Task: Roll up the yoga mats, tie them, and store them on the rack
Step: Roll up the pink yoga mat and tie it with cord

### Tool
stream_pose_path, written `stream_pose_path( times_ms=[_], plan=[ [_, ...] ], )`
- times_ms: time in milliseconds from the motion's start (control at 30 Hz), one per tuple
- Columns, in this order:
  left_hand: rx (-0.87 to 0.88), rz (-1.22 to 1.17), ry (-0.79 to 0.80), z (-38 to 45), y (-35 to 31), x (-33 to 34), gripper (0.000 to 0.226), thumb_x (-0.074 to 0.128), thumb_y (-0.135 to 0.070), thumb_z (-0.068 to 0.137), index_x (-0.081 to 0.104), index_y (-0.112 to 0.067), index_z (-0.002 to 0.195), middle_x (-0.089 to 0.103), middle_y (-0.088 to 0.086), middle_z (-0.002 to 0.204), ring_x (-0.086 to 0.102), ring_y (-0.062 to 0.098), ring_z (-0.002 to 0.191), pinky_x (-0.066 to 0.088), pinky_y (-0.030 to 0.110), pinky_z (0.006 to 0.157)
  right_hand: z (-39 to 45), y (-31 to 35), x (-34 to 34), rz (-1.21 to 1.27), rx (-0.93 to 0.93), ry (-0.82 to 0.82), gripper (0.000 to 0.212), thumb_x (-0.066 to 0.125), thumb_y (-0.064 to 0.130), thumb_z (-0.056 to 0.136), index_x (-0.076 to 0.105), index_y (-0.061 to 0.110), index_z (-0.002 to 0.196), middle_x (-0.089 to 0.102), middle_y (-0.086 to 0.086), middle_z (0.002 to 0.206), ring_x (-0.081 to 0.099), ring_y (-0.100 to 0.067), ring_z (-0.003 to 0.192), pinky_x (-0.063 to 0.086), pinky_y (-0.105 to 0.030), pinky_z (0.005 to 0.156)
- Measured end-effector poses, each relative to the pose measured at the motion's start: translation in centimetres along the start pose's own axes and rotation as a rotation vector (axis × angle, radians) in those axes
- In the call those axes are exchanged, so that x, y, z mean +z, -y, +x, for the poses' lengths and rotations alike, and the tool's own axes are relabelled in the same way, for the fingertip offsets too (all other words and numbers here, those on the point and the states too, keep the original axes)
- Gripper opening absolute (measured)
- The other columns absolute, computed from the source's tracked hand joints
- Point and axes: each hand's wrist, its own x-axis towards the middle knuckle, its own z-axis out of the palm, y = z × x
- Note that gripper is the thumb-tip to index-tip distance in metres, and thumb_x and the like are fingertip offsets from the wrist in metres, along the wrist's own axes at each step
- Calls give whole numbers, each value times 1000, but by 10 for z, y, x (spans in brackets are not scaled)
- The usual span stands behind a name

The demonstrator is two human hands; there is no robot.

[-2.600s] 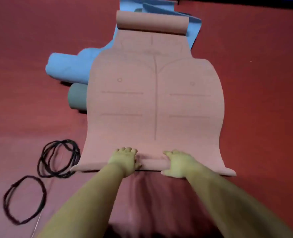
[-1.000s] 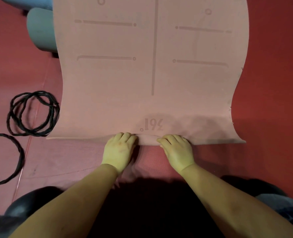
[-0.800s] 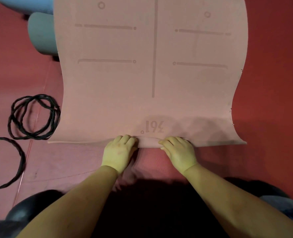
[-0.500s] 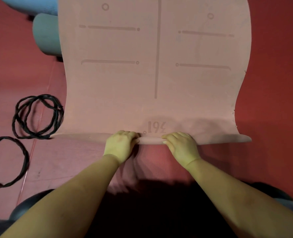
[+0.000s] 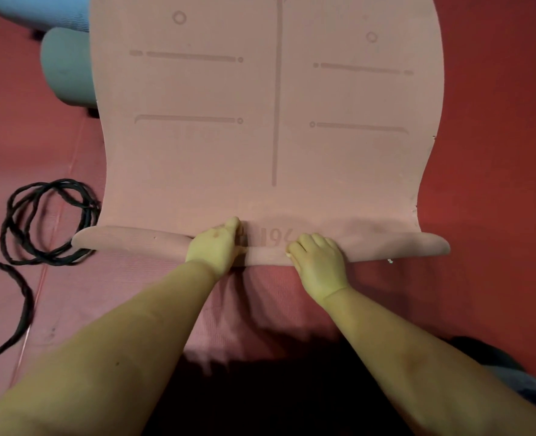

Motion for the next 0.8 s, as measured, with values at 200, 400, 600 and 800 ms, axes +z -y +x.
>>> stream_pose_path(
  times_ms=[200, 400, 600, 800],
  plan=[
    [205, 340, -180, -11, -1, 4, 21, 70, -25, 81, 63, -11, 95, 61, 8, 90, 59, 32, 82, 44, 34, 62, -2, 11, 1, -51, -43, 22, 11, 72, 11, 62, 61, 14, 64, 57, -3, 69, 55, -27, 65, 40, -37, 65],
    [376, 457, -337, -20, 3, 15, 17, 52, -15, 71, 67, -13, 63, 57, 2, 62, 52, 24, 53, 37, 28, 45, -19, 4, 3, 26, -56, 43, 32, 48, 25, 82, 74, 9, 90, 70, -3, 86, 65, -23, 75, 55, -30, 68],
    [408, 285, -377, -46, 31, 43, 42, 47, -21, 76, 69, -4, 108, 64, 11, 95, 45, 24, 87, 51, 33, 59, -19, 0, 0, 124, 25, 63, 30, 82, 28, 66, 75, 12, 90, 72, 2, 87, 67, -20, 78, 56, -26, 65],
    [301, 63, -277, -45, 33, 34, 36, 47, -32, 84, 71, -12, 101, 68, 1, 91, 63, 21, 81, 53, 27, 63, -13, 8, 7, 136, 135, 8, 34, 88, 30, 57, 72, 13, 82, 68, 2, 79, 51, -19, 84, 43, -33, 76]
  ],
)
